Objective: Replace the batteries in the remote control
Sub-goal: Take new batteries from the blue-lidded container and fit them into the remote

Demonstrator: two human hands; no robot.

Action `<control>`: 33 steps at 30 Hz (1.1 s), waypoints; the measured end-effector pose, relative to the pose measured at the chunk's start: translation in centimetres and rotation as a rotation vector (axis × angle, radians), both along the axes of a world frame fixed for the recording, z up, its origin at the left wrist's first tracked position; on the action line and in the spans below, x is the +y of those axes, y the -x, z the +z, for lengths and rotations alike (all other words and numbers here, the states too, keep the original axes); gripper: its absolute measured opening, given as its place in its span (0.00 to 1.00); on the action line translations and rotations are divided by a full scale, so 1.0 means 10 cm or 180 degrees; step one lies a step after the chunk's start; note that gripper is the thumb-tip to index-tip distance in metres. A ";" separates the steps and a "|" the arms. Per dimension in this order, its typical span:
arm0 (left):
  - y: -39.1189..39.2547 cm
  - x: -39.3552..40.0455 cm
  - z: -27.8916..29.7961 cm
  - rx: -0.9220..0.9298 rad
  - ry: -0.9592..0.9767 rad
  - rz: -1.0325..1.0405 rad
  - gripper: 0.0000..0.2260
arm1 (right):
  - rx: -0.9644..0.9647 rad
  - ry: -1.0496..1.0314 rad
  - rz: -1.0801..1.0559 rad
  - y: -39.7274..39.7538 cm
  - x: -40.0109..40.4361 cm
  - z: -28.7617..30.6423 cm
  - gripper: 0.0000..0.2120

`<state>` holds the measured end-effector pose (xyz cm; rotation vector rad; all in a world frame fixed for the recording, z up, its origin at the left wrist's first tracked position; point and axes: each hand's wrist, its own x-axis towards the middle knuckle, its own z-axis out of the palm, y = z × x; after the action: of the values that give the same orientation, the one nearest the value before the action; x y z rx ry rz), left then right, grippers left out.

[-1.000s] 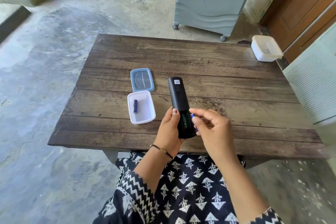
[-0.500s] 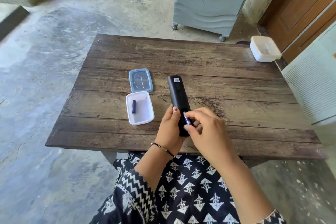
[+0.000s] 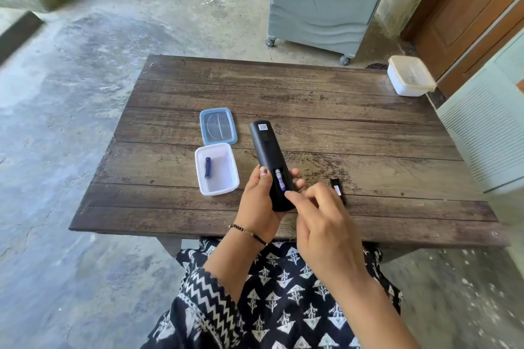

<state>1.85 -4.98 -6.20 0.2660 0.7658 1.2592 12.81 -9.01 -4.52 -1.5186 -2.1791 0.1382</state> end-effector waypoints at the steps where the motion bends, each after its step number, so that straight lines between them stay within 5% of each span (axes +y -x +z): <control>1: 0.00 0.00 0.01 -0.0005 -0.0008 -0.0013 0.13 | -0.0016 0.0016 -0.0018 0.01 -0.01 0.01 0.17; 10: -0.02 -0.04 0.01 0.0127 -0.0015 -0.0249 0.11 | -0.0362 0.0294 -0.0205 0.09 0.02 -0.02 0.26; 25: -0.04 -0.02 0.00 0.0329 0.0064 -0.0026 0.11 | -0.0405 0.0332 -0.0244 0.13 0.09 0.05 0.27; 33: 0.15 -0.04 0.06 0.0599 -0.0264 0.0437 0.12 | 0.0616 0.0082 0.0041 0.12 0.08 0.11 0.16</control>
<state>0.31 -5.43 -5.60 0.4094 0.9060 1.4113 11.60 -8.23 -3.47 -1.4416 -2.0412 0.3059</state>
